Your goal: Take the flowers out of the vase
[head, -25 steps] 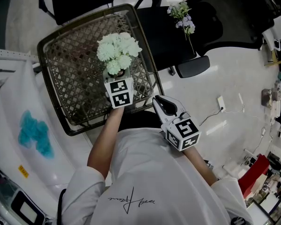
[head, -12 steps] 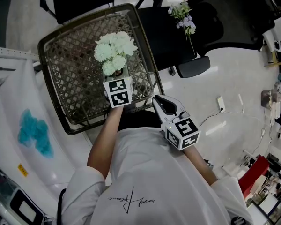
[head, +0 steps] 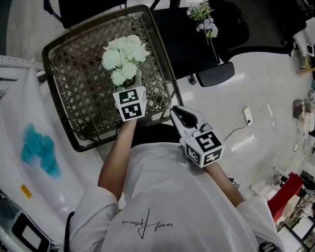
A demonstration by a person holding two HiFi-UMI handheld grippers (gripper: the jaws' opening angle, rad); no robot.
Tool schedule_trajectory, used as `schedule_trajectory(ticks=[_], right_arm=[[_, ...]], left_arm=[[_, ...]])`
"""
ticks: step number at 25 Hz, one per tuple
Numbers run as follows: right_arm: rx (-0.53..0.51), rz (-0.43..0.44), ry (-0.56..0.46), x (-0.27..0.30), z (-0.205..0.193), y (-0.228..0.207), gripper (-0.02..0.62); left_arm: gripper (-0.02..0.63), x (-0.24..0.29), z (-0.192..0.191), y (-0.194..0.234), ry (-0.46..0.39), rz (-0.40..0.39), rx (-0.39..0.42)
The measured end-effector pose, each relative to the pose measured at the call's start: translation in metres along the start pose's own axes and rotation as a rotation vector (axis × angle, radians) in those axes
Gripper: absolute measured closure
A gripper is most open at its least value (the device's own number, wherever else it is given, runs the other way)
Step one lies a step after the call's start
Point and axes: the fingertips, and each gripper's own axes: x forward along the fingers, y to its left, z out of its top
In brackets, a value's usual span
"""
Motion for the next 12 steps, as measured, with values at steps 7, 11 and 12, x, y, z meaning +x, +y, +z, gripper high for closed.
schedule_trajectory(ticks=[7, 11, 12], right_arm=[[-0.002, 0.007, -0.003, 0.0010, 0.0005, -0.0011, 0.557], [-0.002, 0.010, -0.006, 0.0001, 0.0011, -0.0012, 0.558], [-0.002, 0.012, -0.007, 0.0004, 0.0014, -0.0006, 0.558]], left_arm=[[0.511, -0.0002, -0.0012, 0.0011, -0.001, 0.000, -0.012], [0.512, -0.0021, 0.0013, 0.0006, -0.008, 0.002, -0.018], [0.512, -0.0027, 0.0018, 0.0005, -0.011, 0.000, -0.019]])
